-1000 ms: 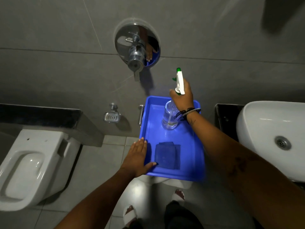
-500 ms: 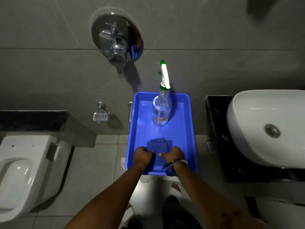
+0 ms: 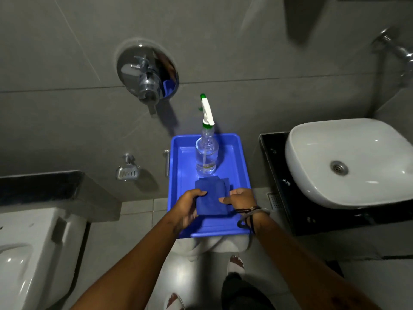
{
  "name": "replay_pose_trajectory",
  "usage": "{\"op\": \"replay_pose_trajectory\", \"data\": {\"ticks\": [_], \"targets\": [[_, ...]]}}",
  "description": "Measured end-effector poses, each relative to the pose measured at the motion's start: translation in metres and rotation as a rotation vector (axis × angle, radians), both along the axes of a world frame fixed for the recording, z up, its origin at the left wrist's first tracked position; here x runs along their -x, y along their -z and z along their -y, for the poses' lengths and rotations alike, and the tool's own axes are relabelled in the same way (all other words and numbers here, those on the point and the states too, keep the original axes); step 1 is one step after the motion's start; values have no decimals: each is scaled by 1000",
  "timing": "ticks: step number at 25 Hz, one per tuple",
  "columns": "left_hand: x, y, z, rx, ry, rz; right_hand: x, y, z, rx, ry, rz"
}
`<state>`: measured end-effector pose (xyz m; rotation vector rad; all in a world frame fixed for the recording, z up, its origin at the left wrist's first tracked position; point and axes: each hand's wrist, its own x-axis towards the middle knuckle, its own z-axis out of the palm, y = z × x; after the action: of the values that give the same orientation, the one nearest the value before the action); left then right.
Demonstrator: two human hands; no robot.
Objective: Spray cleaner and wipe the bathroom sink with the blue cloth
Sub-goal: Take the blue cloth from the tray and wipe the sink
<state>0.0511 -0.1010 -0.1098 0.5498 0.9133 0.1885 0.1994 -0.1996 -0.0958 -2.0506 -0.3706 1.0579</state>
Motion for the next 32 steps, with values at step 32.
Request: {"op": "replay_pose_trajectory", "data": {"ticks": [32], "targets": [[-212,112,289,-1822,1184,-397,-306,13,202,-10,59,819]]}}
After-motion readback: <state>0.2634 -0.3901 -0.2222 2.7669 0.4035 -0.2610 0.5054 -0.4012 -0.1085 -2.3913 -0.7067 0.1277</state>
